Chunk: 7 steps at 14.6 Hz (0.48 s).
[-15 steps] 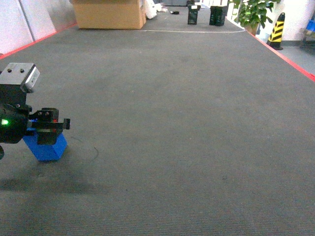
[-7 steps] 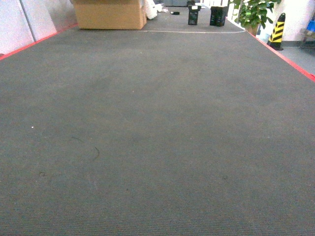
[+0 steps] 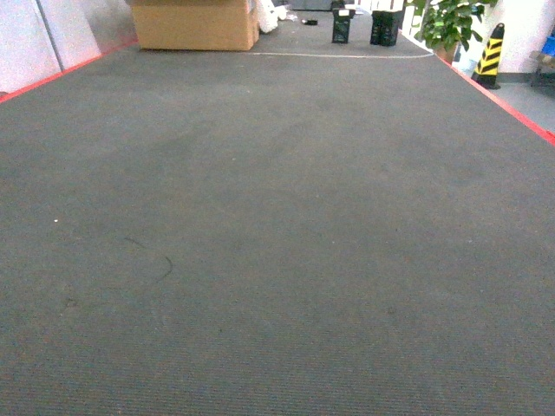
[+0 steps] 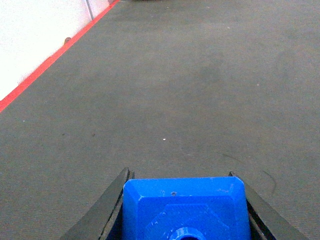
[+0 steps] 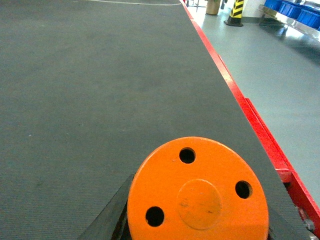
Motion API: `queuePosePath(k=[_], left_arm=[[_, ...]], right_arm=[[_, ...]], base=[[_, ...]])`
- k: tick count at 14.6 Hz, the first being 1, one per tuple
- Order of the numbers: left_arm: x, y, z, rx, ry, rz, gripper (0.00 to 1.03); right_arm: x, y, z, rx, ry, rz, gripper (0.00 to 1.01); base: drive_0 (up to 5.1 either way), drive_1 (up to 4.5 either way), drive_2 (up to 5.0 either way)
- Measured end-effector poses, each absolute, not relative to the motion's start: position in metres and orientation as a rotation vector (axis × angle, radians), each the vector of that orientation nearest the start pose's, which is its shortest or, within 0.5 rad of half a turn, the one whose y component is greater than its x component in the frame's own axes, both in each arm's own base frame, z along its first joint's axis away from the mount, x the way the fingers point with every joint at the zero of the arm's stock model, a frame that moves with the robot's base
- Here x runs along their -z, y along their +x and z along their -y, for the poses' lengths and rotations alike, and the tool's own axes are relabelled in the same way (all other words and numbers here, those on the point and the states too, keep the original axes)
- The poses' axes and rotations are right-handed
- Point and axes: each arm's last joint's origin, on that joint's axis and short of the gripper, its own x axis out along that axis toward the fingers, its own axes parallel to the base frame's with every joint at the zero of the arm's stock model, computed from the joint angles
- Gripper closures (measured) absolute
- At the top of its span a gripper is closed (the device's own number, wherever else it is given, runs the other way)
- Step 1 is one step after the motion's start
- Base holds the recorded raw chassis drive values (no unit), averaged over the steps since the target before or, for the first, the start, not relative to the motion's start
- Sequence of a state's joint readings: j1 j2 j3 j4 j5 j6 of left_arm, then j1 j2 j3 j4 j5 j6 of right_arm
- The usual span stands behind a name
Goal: Sort blue parts and orange caps into right shelf containers
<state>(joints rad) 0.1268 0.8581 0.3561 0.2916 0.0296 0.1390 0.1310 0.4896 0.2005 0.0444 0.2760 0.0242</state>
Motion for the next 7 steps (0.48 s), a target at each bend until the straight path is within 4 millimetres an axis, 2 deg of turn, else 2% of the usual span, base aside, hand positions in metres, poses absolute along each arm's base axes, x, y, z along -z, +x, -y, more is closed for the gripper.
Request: queuePosePath(k=[3,7], left_arm=[[-0.2183,0.1841,-0.0216,-0.074,0.122,-0.212,0.58],[-0.2181,0.1841,-0.0221,-0.076,0.122,-0.213,0.58]], right_arm=[[-0.1925,0.1316,-0.0093,0.149,-0.025,-0.235,0.58],[-0.1921,0.1315,-0.0093,0.149,-0.026,-0.240,0.58]], base=[[4.6,-3.85,-0.8],[5.0,-3.08,-1.7]])
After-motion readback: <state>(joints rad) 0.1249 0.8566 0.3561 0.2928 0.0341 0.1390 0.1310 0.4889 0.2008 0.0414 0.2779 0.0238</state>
